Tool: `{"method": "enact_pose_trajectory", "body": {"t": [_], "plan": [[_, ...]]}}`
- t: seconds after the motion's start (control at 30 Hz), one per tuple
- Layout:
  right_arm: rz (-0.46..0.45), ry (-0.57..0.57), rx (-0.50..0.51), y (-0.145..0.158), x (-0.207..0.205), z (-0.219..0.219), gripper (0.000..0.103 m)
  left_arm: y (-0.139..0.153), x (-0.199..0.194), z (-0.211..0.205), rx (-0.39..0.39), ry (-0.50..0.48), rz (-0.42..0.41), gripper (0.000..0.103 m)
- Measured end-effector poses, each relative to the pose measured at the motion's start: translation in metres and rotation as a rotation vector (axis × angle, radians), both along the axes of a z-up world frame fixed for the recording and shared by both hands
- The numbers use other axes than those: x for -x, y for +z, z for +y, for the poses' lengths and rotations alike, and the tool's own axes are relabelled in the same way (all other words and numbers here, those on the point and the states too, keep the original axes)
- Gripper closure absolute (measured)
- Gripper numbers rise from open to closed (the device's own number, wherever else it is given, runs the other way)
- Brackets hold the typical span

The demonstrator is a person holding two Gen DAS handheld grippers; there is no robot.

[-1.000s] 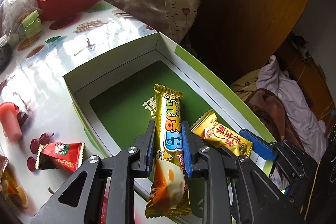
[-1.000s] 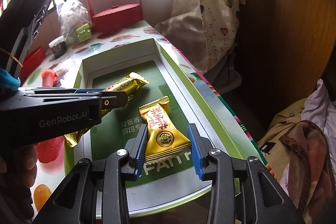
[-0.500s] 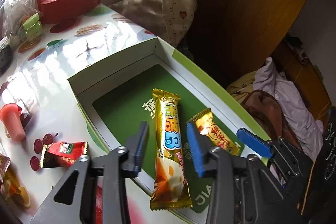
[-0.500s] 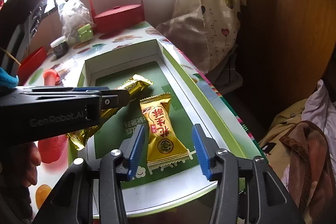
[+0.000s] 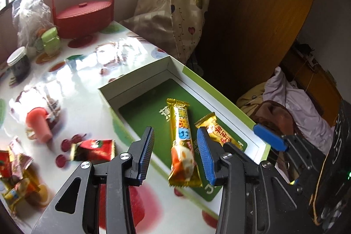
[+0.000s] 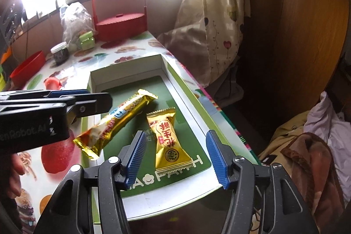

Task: Organize snacks
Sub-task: 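Open both grippers to drop the packets into the green box, then grasp the red packet with the right gripper while the left grasps another gold wafer bar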

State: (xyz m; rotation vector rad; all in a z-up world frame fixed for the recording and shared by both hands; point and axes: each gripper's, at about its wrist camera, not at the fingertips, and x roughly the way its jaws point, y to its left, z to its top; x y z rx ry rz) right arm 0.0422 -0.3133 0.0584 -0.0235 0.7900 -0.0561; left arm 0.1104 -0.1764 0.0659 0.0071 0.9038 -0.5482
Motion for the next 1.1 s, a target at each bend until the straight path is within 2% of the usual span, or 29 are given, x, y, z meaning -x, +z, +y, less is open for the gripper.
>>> {"method": "enact_pose_trajectory", "body": {"t": [0.53,0.63,0.93,1.1], "plan": [[-0.049,0.091,-0.01,0.02,0.01,0.041,0.044,0.004,0.031,0.073,0.008,0.135,-0.038,0.061],[-0.057,0.122,-0.023,0.022,0.01,0.053,0.044,0.005,0.037,0.086,-0.017,0.165,-0.062,0.061],[-0.029,0.216,-0.124,0.016,-0.003,0.089,0.044,-0.005,0.043,0.143,-0.034,0.29,-0.053,0.061],[-0.005,0.284,-0.129,0.006,-0.016,0.116,0.044,-0.013,0.044,0.177,-0.054,0.366,-0.043,0.061]]}}
